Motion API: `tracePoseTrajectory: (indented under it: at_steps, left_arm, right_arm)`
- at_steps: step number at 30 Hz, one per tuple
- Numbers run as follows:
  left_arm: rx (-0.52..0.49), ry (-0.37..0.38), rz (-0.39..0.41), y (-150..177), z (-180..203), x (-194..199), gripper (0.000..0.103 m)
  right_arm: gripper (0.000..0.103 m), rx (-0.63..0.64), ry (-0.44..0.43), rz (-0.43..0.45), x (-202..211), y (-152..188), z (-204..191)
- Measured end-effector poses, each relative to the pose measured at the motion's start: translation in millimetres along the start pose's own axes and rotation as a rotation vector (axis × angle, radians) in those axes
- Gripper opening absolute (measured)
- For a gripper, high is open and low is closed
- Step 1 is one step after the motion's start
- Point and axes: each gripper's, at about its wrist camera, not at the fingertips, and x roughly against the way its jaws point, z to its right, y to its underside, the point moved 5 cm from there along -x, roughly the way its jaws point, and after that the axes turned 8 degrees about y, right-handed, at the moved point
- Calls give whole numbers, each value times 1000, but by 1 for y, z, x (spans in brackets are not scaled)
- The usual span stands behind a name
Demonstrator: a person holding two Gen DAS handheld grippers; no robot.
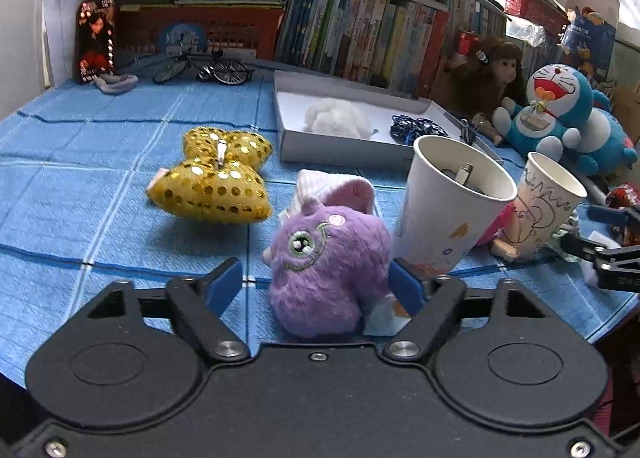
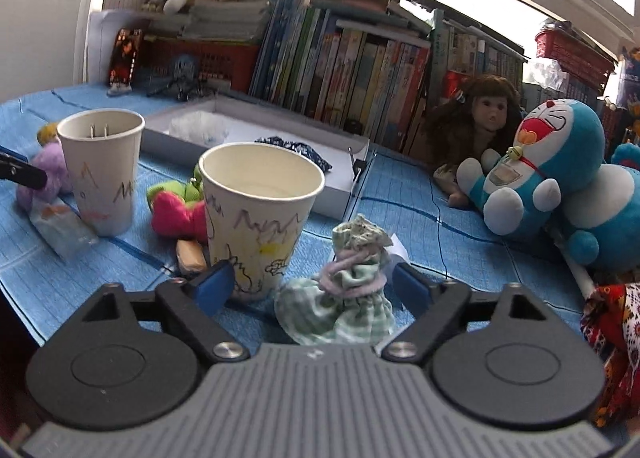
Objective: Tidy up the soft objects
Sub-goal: 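Grasp the purple furry plush with the left tool while the right tool grasps the green gingham doll, then carry the purple plush and gingham doll into the white tray and open both tools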
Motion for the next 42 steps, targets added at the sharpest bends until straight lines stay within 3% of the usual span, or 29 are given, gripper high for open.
tracePoseTrajectory:
  at_steps: [6,14,16,17,24,29,42]
  left_arm:
    - [6,14,-16,0,2,-7,63]
    - [24,7,-26,-2,2,-16,65]
    - [33,16,-34,-2,2,-17,55]
    - [35,19,-35,-2,3,-16,55]
    - [-50,-4,15,-17,17,3,50]
    - [-51,-5,58,-35,18,17,50]
    - [-36,37,73,-104,10,11,50]
  right_arm:
    - [71,9,17,-54,-13,-1,4]
    - [54,-21,22,-92,-27,1,11]
    - [43,-23,37,-90,-27,0,12]
    - [34,-29,55,-85,-27,-1,13]
    - [30,-125,100,-37,-13,-14,30]
    - [29,-176,97,10,-1,-29,40]
    - [29,-198,43,83,9,-84,43]
